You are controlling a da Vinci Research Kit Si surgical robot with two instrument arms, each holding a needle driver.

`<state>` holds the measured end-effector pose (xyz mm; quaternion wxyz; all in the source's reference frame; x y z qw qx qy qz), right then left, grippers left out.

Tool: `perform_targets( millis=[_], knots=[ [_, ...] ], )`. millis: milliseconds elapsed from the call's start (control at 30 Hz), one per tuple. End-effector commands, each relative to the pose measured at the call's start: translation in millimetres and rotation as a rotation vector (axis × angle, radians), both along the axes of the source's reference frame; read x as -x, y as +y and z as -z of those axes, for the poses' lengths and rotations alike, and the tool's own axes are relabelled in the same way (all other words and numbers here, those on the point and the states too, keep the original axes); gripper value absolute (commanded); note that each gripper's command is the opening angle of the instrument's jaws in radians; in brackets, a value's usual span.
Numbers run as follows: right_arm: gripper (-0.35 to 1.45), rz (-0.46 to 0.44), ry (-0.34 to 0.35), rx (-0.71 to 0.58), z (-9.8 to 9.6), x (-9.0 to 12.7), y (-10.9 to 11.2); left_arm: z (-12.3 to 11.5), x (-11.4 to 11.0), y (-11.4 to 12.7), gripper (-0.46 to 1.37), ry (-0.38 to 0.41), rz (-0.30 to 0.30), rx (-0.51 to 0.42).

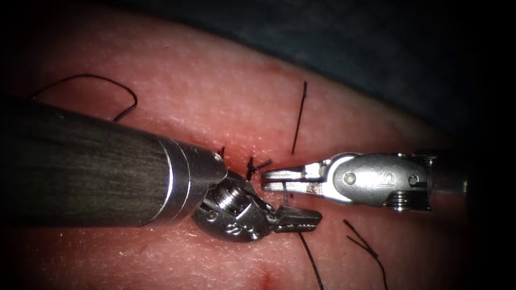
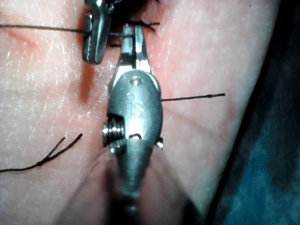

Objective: Wound Closure
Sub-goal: Grab the suture with the right and pass more suture to the left

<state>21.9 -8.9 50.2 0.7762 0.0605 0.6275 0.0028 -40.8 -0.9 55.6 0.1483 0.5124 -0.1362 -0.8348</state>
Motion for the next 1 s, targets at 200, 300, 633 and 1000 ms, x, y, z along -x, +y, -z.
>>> perform_targets(
  millis=[200, 300, 633, 1000],
  knots=[
    [-0.35, 0.0, 0.0, 0.034, -0.1, 0.6, 0.2, 0.0, 0.0, 0.1, -0.06, -0.002, 0.01, -0.028],
    [-0.35, -0.001, -0.008, 0.035, -0.2, 0.8, 0.2, 0.0, 0.1, 0.0, 0.63, -0.013, 0.034, -0.068],
    [-0.35, -0.009, -0.028, 0.042, -1.1, 1.0, 0.7, 0.5, 0.7, -0.7, 1.03, -0.114, 0.169, -0.027],
    [-0.35, -0.018, -0.043, 0.052, -4.0, 2.0, 2.5, 1.8, -1.8, -2.5, 1.19, -0.104, 0.165, -0.029]
  ],
)
